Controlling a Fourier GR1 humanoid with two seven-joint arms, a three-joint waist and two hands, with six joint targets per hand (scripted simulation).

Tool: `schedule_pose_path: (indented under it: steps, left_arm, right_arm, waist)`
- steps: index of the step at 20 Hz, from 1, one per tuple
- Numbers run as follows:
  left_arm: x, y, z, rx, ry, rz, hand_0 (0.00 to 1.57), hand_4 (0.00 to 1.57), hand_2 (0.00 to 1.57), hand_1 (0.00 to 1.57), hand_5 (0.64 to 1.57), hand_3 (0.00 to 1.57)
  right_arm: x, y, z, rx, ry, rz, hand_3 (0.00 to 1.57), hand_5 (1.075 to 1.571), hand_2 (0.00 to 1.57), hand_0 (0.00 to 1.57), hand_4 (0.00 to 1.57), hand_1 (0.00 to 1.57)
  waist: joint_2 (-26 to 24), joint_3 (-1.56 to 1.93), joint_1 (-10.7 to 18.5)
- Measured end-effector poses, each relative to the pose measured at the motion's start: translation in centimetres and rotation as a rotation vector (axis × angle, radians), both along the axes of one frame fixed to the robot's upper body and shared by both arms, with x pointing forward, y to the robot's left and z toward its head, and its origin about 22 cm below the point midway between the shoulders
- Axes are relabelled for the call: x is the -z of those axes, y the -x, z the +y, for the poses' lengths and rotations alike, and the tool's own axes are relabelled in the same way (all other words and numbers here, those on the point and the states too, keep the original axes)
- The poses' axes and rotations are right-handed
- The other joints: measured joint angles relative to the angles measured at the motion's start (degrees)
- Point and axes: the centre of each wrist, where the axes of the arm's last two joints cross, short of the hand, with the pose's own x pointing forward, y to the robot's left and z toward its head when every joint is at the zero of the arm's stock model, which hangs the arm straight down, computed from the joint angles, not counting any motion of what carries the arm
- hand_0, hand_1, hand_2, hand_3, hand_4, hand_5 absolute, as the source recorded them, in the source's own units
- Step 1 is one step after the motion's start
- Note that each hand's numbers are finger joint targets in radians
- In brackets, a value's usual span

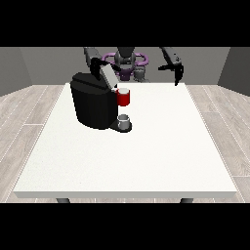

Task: Insert the coffee pod into the coffee machine and close the lid

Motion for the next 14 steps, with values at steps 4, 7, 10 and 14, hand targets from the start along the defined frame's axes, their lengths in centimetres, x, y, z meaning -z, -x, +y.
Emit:
schedule_pose_path:
  steps: [4, 7, 10, 14]
  left_arm:
    - [-0.2, -0.1, -0.6, 0.018, 0.005, 0.0, 0.0, 0.39, 0.0, 0.0, 1.571, 0.0]
    - [0.1, -0.4, -0.9, 0.004, 0.002, -0.017, 0.0, 0.37, 0.0, 0.0, 1.571, 0.0]
    - [0.1, -0.6, 0.0, 0.001, 0.009, -0.023, 0.0, 0.36, 0.0, 0.0, 1.571, 0.0]
    - [-0.1, -1.3, 0.3, -0.003, 0.012, -0.036, 0.0, 0.38, 0.0, 0.0, 1.571, 0.0]
  right_arm:
    - [-0.3, -0.9, -0.4, 0.01, -0.003, -0.013, 0.0, 1.571, 0.0, 0.0, 0.43, 0.0]
    - [-1.1, -1.4, 0.2, -0.001, -0.002, -0.03, 0.0, 1.571, 0.0, 0.0, 0.24, 0.0]
    - [-1.7, -1.6, 0.1, -0.005, -0.003, -0.06, 0.0, 1.571, 0.0, 0.0, 0.38, 0.0]
    - [-2.4, -2.2, 0.8, -0.016, 0.013, -0.07, 0.0, 1.571, 0.0, 0.0, 0.39, 0.0]
  waist:
    - [0.19, -0.25, 0.72]
    - [1.23, -0.32, 0.38]
    - [2.16, -0.48, 0.33]
    - [2.9, -0.41, 0.36]
